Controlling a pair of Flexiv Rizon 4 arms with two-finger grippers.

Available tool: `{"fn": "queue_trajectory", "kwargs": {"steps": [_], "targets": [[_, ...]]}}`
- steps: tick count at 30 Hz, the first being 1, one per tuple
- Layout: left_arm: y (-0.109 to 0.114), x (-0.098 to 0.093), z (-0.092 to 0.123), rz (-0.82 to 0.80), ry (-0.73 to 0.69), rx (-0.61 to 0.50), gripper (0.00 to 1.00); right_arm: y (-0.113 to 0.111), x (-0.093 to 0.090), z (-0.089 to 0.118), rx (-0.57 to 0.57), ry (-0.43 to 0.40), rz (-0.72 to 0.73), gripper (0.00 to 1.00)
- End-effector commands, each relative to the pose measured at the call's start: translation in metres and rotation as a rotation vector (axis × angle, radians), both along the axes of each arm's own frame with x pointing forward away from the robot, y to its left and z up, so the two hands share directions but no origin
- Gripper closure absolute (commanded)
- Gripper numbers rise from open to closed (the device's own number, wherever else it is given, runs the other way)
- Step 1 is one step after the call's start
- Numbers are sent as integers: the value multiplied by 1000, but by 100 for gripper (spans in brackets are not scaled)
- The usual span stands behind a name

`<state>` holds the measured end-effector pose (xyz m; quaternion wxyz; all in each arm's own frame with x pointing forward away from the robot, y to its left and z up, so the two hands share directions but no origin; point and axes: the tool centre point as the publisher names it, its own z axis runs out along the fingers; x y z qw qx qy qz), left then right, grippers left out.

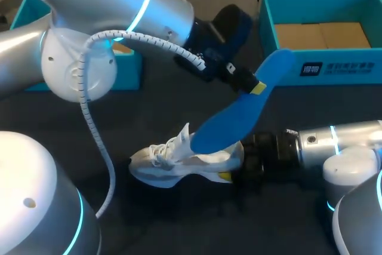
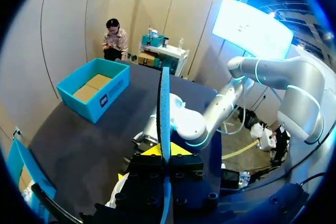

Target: Take the shoe out of the shoebox, open the shoe tongue, remove and reinsert the insole, then place the shoe into the shoebox

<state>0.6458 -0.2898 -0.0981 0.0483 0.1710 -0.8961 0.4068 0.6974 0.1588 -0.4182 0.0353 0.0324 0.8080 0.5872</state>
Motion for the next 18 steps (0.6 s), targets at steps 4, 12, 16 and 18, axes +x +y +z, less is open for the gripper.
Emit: {"fn": "queue_trajectory", "kwargs": {"steps": [4,12,16,18], "targets": [[1,0,0,0,0,0,100,1,0,1,-5,1,0,100],[17,2,19,23,15,-73,100,1,0,1,-5,1,0,100],[19,1,35,14,-11,-104,100,1,0,1,-5,1,0,100],[19,0,41,11,-29,-113,100,1,0,1,-5,1,0,100]]}}
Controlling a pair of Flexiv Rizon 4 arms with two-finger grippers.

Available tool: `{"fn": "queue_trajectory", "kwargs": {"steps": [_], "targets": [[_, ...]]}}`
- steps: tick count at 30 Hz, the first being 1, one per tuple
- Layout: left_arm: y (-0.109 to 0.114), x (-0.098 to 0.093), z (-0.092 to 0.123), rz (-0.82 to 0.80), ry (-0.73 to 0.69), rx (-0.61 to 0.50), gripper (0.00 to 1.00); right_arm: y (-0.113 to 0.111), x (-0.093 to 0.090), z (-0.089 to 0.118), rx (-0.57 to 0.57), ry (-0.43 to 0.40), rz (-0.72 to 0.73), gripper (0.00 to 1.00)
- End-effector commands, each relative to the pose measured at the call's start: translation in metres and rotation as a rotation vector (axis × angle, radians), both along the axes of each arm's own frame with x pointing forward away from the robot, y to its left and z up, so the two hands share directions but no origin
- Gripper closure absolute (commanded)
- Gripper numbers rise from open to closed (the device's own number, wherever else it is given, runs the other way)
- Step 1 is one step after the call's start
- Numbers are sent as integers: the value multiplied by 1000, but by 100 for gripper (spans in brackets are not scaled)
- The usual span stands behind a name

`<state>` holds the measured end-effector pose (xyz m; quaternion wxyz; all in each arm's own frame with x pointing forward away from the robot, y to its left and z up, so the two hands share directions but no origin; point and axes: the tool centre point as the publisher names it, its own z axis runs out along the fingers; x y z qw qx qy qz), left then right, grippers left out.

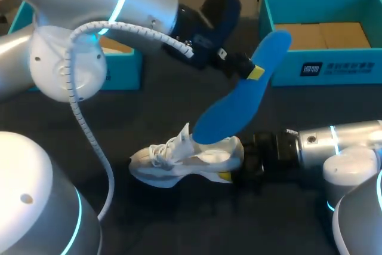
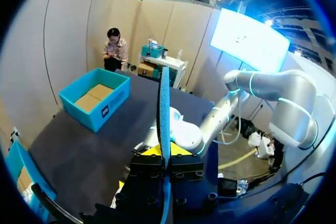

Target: Take the shoe out of the shoebox, open the shoe tongue, remove and reinsert the insole, then place the shoe into the shoebox

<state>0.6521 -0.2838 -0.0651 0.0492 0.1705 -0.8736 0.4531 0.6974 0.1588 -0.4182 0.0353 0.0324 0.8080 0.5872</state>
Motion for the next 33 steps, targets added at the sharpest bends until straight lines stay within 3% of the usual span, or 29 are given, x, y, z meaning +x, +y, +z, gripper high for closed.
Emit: {"fn": "queue_trajectory", "kwargs": {"steps": [1,20,33], "targets": [[14,-8,11,1,-18,-23,100,1,0,1,-5,1,0,100],[20,-10,41,-3,-25,-125,100,1,0,1,-5,1,0,100],[20,-7,96,-38,21,-291,100,1,0,1,-5,1,0,100]]}}
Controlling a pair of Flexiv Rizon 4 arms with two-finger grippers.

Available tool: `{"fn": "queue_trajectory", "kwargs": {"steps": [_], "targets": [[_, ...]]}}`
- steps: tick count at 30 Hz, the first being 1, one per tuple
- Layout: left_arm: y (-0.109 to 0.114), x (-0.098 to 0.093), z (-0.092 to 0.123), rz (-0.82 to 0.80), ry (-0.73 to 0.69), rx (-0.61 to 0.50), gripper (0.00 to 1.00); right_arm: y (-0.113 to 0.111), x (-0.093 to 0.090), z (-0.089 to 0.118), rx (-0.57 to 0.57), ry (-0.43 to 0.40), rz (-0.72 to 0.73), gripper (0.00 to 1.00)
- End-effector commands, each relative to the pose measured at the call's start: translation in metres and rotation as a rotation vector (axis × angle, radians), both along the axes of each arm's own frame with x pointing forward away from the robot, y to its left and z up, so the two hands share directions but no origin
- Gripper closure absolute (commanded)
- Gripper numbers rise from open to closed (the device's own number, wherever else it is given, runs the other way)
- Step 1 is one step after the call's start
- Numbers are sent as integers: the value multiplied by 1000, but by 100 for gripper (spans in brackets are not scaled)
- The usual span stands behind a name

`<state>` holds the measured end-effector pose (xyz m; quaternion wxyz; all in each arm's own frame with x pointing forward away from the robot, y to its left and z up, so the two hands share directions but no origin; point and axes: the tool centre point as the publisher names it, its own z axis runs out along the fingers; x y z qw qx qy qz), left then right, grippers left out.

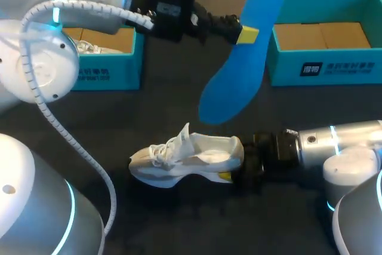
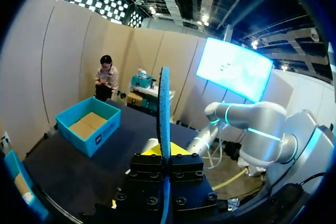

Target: Take the shoe out of the shoebox, open the shoe tongue, remove and reinsert the insole, then place the shoe into the shoebox

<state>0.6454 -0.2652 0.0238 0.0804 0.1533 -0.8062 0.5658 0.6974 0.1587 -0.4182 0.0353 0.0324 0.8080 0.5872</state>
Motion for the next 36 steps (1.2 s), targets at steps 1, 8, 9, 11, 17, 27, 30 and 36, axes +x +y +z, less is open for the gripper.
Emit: {"fn": "queue_trajectory", "kwargs": {"steps": [1,8,9,11,17,27,30,36], "targets": [[2,-1,9,-20,15,-24,100,1,0,1,-5,1,0,100],[9,-13,20,-81,23,-89,100,1,0,1,-5,1,0,100],[11,-14,23,-88,19,-101,100,1,0,1,-5,1,0,100],[18,-17,31,-113,8,-135,100,1,0,1,-5,1,0,100],[26,-20,43,-122,6,-150,100,1,0,1,-5,1,0,100],[26,-20,43,-122,6,-150,100,1,0,1,-5,1,0,100],[26,-20,43,-122,6,-150,100,1,0,1,-5,1,0,100],[33,-27,47,-129,-9,-153,100,1,0,1,-5,1,0,100]]}}
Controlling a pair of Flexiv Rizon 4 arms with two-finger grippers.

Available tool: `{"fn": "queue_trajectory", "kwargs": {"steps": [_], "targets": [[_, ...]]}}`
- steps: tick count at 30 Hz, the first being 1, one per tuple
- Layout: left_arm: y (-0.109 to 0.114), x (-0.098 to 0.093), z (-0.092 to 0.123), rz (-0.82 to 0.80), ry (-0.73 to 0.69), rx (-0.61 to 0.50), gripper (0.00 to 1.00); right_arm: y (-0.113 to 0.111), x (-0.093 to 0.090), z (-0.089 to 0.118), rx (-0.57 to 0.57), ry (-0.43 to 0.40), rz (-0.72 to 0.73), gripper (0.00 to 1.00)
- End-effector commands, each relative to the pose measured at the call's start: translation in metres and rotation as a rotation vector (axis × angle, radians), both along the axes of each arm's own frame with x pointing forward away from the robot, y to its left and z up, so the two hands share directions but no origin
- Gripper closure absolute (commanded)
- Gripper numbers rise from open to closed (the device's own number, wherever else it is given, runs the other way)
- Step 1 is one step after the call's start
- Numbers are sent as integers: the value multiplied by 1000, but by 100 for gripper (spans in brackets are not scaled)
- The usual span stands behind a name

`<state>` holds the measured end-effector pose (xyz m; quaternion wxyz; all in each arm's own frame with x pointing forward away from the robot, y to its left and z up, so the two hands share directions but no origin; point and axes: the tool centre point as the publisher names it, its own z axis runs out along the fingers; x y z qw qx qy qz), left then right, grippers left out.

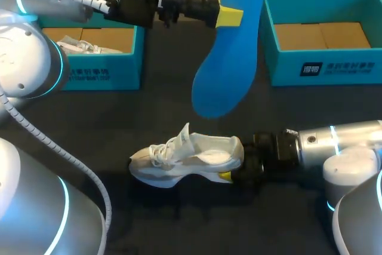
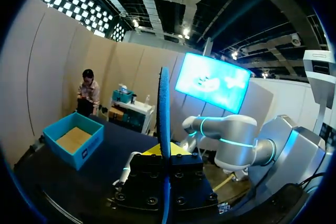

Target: Take the shoe out of the shoebox, open the shoe tongue, remove and reinsert the insole, then place the shoe into the shoebox

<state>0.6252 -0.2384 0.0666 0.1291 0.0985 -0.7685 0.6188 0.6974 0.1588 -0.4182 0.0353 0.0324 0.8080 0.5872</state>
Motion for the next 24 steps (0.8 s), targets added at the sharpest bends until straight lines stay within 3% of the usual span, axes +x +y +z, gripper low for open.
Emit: {"fn": "queue_trajectory", "kwargs": {"steps": [1,9,24], "targets": [[9,-9,7,-1,-18,-13,100,1,0,1,-5,1,0,100],[31,-26,33,1,-43,-55,100,1,0,1,-5,1,0,100],[55,-40,54,-68,-8,-93,100,1,0,1,-5,1,0,100]]}}
